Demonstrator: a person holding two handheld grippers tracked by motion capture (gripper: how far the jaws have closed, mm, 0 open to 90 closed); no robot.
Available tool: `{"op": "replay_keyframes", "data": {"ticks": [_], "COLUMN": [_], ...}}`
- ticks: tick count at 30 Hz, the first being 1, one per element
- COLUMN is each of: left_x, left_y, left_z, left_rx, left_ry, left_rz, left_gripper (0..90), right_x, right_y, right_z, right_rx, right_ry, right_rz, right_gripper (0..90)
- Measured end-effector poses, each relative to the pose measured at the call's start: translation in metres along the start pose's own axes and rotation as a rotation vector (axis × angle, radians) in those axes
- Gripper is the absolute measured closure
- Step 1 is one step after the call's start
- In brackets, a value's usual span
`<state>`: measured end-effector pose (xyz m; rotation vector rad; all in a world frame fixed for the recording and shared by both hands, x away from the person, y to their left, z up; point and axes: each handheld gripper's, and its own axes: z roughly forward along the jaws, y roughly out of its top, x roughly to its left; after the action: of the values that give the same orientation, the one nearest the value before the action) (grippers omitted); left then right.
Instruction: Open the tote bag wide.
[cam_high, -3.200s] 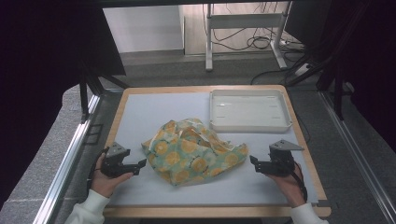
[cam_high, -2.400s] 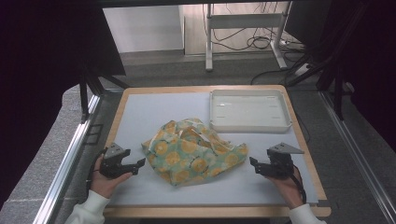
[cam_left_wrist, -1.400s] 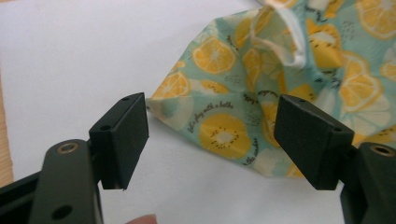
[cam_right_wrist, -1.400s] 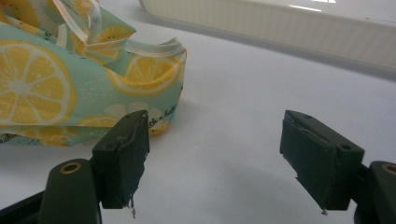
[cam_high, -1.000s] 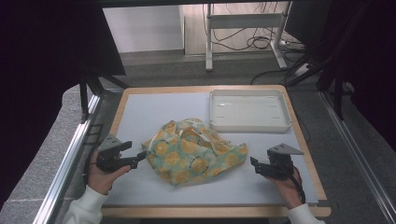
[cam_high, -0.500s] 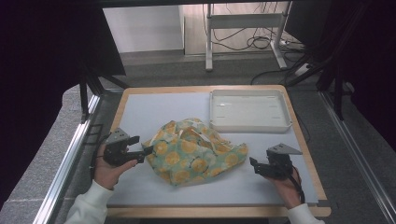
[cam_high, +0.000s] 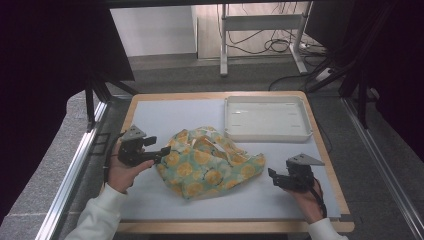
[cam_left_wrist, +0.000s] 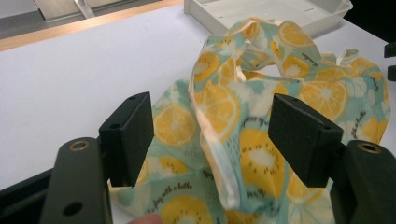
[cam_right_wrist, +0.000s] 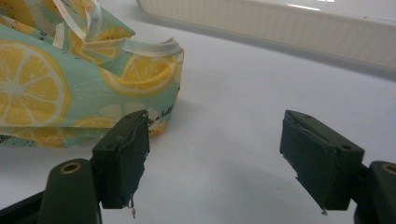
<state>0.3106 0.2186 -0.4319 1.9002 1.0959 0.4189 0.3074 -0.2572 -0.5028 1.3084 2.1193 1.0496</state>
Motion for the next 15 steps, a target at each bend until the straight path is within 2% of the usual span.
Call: {"op": "replay_keyframes", "data": {"ticks": [5,12,15], "left_x": [0.001,-0.003,-0.004], "left_y": [0.01,0.026,0.029], "left_z": [0.007,0.022,0.031], "left_rx": [0.015,0.022,0.041], "left_ry": [0.009,-0.019,-0.033], "left_rz": [0.024,0.03,0.024], "left_gripper": [30.5,29.1,28.6], "right_x": [-0.001,-0.002,-0.002], "right_y": [0.0,0.0,0.0], "right_z": [-0.001,0.0,0.0], "right_rx": [-0.008,-0.003,-0.007], "right_ry": [0.001,-0.003,0.0], "right_rz": [-0.002,-0.002,-0.005], "right_gripper": [24.1,24.1,24.1]}}
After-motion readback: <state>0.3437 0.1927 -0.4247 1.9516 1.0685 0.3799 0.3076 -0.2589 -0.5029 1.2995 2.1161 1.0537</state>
